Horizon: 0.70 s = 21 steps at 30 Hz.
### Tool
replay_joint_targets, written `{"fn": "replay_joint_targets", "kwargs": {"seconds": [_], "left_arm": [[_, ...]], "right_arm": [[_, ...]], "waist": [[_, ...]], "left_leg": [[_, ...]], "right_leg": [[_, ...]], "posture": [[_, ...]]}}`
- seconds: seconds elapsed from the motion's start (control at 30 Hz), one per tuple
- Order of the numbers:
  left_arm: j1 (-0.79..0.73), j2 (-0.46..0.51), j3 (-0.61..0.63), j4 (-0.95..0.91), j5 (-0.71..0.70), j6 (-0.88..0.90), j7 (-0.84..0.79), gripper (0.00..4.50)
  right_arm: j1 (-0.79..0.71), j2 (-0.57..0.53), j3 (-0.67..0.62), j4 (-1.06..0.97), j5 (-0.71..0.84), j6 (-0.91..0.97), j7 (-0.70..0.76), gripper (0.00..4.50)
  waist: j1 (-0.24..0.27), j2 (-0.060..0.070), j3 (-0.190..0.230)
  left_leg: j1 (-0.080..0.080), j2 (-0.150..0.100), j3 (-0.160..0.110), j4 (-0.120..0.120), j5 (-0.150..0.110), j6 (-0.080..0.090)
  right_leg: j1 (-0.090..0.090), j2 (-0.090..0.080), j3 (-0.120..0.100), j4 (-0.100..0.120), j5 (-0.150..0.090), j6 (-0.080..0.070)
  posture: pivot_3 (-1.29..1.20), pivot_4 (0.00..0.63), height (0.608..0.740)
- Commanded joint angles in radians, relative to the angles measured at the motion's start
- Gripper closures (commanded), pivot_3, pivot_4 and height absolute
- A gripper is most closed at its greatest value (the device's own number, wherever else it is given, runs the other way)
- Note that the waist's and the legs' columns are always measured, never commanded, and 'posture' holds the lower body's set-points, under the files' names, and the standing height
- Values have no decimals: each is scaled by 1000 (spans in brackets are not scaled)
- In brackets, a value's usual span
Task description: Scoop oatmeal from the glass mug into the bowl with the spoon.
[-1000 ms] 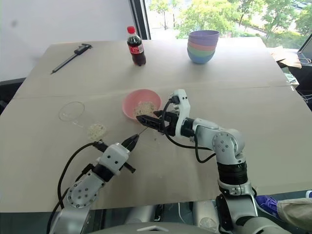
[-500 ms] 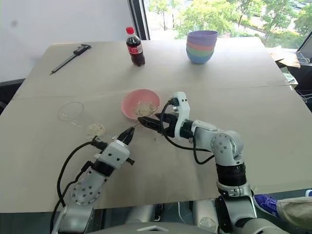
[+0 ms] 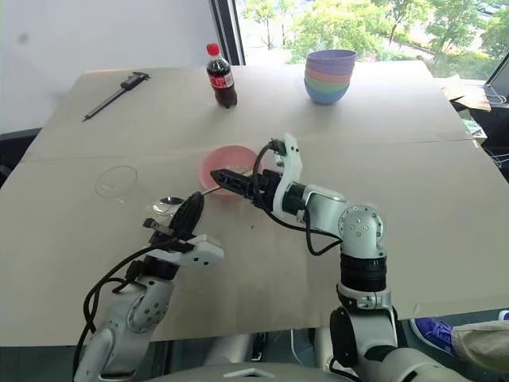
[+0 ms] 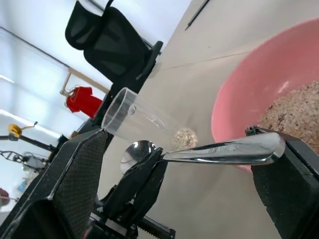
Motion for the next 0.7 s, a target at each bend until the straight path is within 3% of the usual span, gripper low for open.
{"fn": "replay_joint_targets", "kwargs": {"seconds": [0.03, 0.23, 0.37, 0.47, 0.6, 0.7], "left_arm": [[-8, -4, -3, -39, 32, -4, 39, 4483], [-9, -11, -8, -37, 41, -6, 42, 4483], [-5, -7, -5, -35, 43, -10, 39, 4500], [-5, 1, -10, -33, 46, -15, 32, 4500], [-6, 4, -10, -30, 40, -12, 27, 4500], [-13, 11, -19, -21, 14, -16, 3, 4500]], "right_arm": [[-26, 36, -32, 1, 59, 18, -55, 0], [-46, 56, -52, 35, 82, -22, -116, 0], [-49, 56, -50, 43, 108, -36, -134, 1224], [-51, 60, -48, 45, 134, -40, -148, 2875], [-49, 56, -35, 47, 173, -42, -168, 4477], [-44, 51, -22, 47, 203, -57, -191, 4477]], "waist": [[0, 0, 0], [-2, 0, 0], [-3, 0, 0], [-4, 0, 0], [-4, 0, 0], [-5, 0, 0]], "left_leg": [[0, 0, 0, 0, 0, 0], [0, 0, 1, 0, 0, 0], [0, 0, 1, 0, 0, 0], [0, 0, 1, 0, 0, 0], [0, 0, 1, 0, 0, 0], [0, 0, 1, 0, 0, 0]], "right_leg": [[0, 0, 0, 0, 0, 0], [-1, 0, 0, 1, 0, 0], [-1, 1, 0, 1, 0, 0], [-1, 1, 0, 2, 0, 0], [-1, 1, 1, 2, 0, 0], [-1, 1, 0, 2, 0, 0]], "posture": [[0, 150, 740], [0, 150, 740], [0, 150, 740], [0, 150, 740], [0, 150, 740], [0, 150, 740]]}}
